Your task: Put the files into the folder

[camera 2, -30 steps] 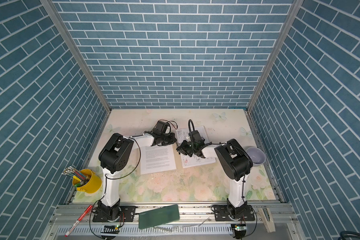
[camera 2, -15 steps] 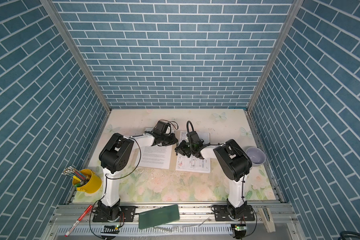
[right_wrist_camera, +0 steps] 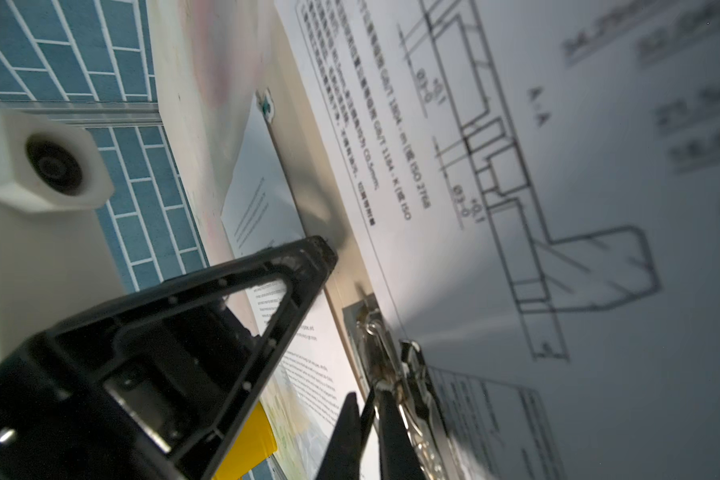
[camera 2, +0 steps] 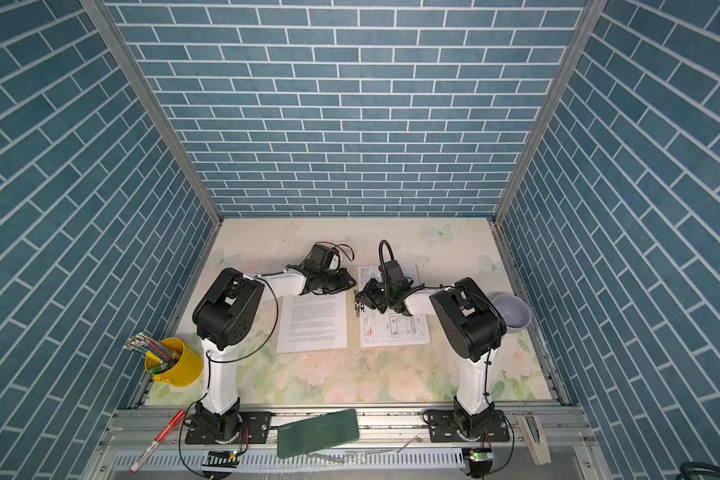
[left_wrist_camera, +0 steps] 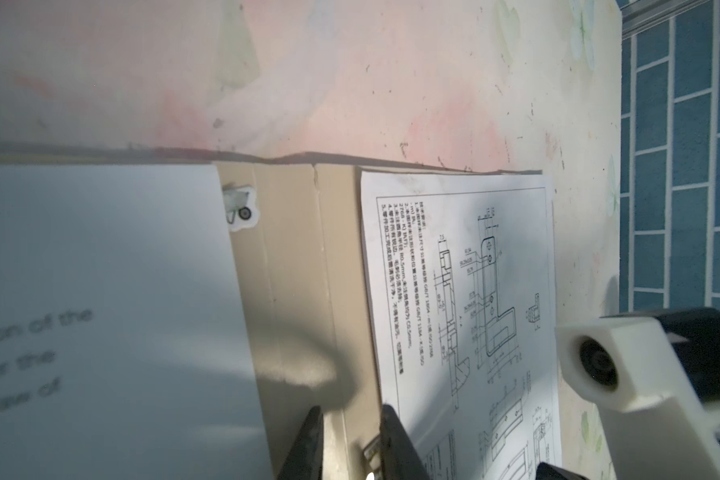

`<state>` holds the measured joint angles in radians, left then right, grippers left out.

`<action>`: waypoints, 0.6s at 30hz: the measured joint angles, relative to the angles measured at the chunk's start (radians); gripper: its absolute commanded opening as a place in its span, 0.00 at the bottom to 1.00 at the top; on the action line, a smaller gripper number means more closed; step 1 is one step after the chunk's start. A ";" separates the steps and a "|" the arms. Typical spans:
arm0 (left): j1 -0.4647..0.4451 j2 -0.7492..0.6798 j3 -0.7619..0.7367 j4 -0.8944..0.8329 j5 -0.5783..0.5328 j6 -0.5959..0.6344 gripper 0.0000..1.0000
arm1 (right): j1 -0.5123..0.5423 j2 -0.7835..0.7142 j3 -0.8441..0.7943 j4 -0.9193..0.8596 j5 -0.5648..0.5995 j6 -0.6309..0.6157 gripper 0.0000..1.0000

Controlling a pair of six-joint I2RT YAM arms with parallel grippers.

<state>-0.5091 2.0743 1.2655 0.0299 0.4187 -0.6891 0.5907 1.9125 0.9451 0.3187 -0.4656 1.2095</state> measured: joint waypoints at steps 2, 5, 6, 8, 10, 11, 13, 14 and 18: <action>0.000 0.000 -0.005 0.009 0.007 -0.008 0.25 | 0.000 0.000 0.000 0.000 0.000 0.000 0.15; 0.000 -0.002 -0.010 0.014 0.012 -0.014 0.25 | 0.000 0.000 0.000 -0.001 -0.001 0.000 0.17; 0.000 -0.003 -0.010 0.013 0.013 -0.014 0.25 | 0.000 0.000 0.000 -0.001 -0.001 0.000 0.18; 0.000 -0.008 -0.010 0.011 0.013 -0.014 0.25 | 0.000 0.000 0.000 -0.001 -0.001 0.000 0.19; 0.000 -0.017 -0.010 0.007 0.013 -0.015 0.25 | 0.000 -0.002 0.000 -0.001 -0.001 0.000 0.22; 0.000 -0.023 -0.010 0.005 0.013 -0.015 0.25 | 0.000 -0.003 0.000 -0.002 -0.001 0.000 0.24; 0.000 -0.039 -0.010 -0.001 0.013 -0.016 0.24 | 0.000 -0.003 0.000 -0.005 0.000 0.000 0.27; 0.000 -0.045 -0.010 -0.004 0.013 -0.018 0.24 | 0.000 -0.003 0.000 -0.005 0.000 0.000 0.29; 0.000 -0.070 -0.010 -0.014 0.013 -0.026 0.22 | 0.000 -0.013 0.000 -0.005 0.002 0.000 0.33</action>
<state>-0.5095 2.0041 1.2556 0.0154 0.4320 -0.7155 0.5907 1.8999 0.9451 0.3141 -0.4637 1.2095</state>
